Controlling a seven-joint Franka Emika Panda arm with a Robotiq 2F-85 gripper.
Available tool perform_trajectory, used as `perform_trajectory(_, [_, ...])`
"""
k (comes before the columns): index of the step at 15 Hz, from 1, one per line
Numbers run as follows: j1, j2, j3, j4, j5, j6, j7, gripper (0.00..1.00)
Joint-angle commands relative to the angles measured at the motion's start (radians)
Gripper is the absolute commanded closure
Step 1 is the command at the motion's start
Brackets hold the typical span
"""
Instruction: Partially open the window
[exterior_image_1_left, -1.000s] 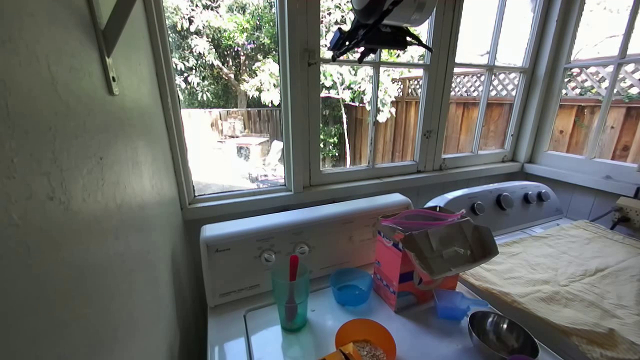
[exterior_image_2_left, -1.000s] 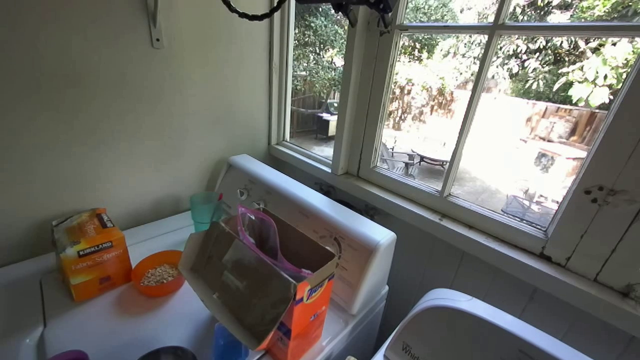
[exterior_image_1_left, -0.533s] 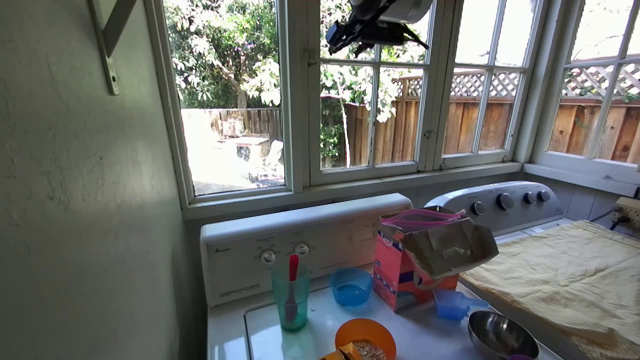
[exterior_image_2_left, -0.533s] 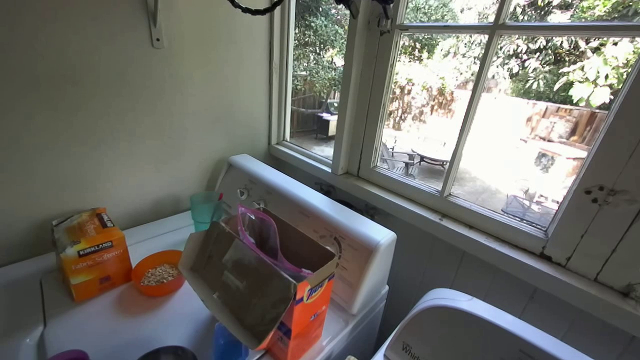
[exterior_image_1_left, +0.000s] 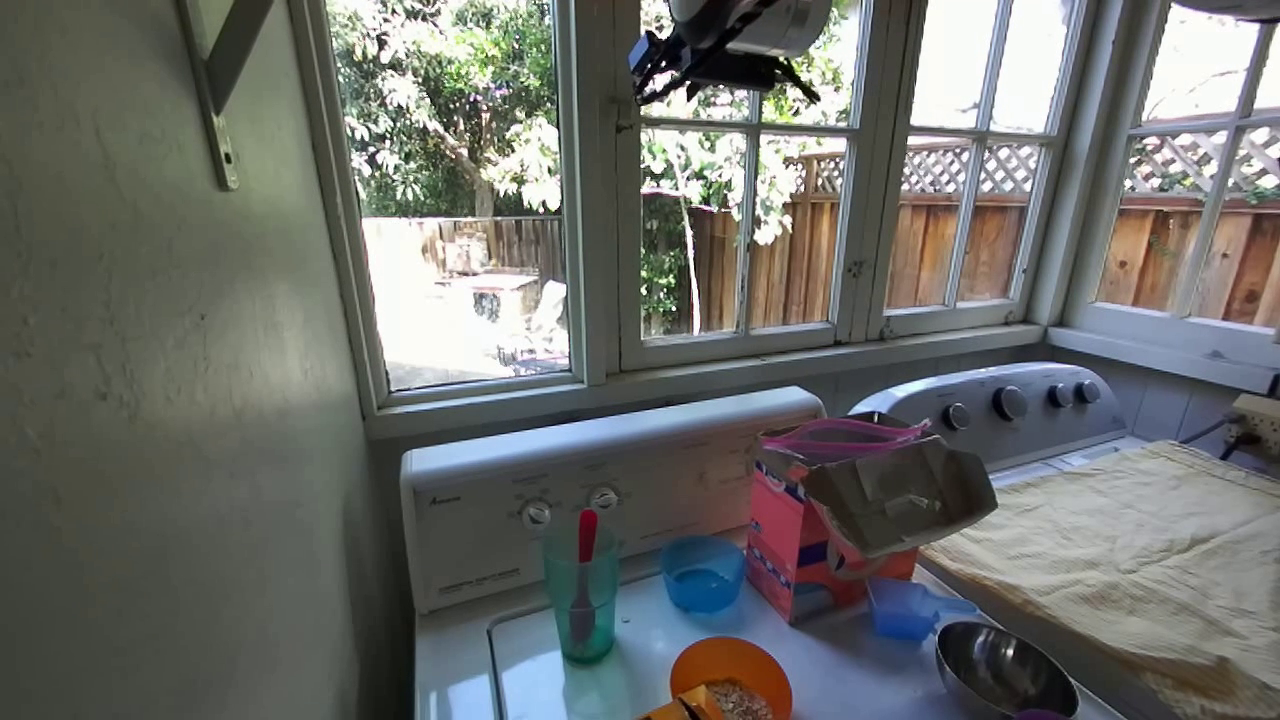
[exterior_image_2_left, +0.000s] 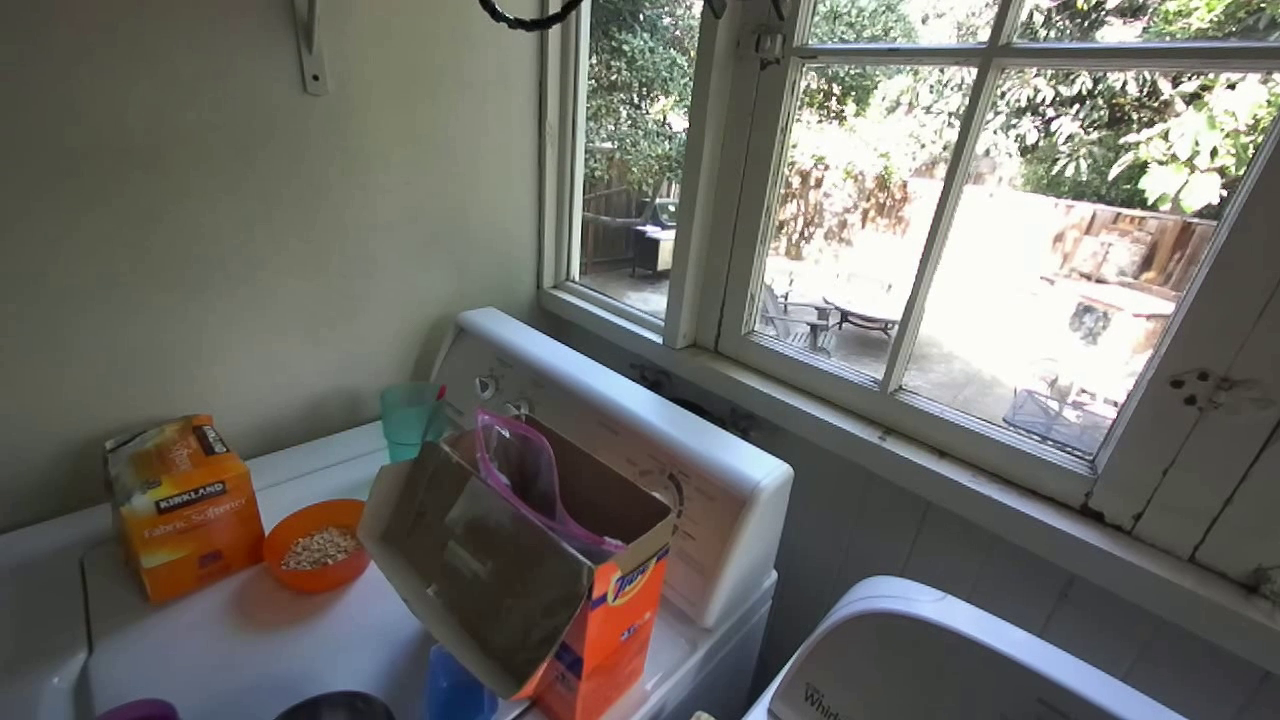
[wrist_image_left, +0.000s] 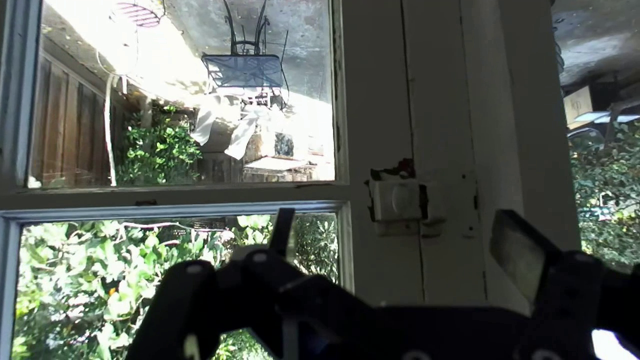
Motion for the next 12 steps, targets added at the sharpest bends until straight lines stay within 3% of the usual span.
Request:
perform_trajectory(1, [0.021, 0.082, -0.020, 0.104, -0.010, -0.006, 0.063, 0.00])
perform_trajectory(3, [0.031, 0.106, -0.028, 0.130, -0.012, -0.008, 0.089, 0.00])
perform_trajectory(4, [0.013, 0.060, -0.009, 0.066, 0.000, 0.001, 0.044, 0.00])
perform_trajectory(12, [0.020, 0.114, -0.011, 0.135, 0.002, 0.015, 0.062, 0.00])
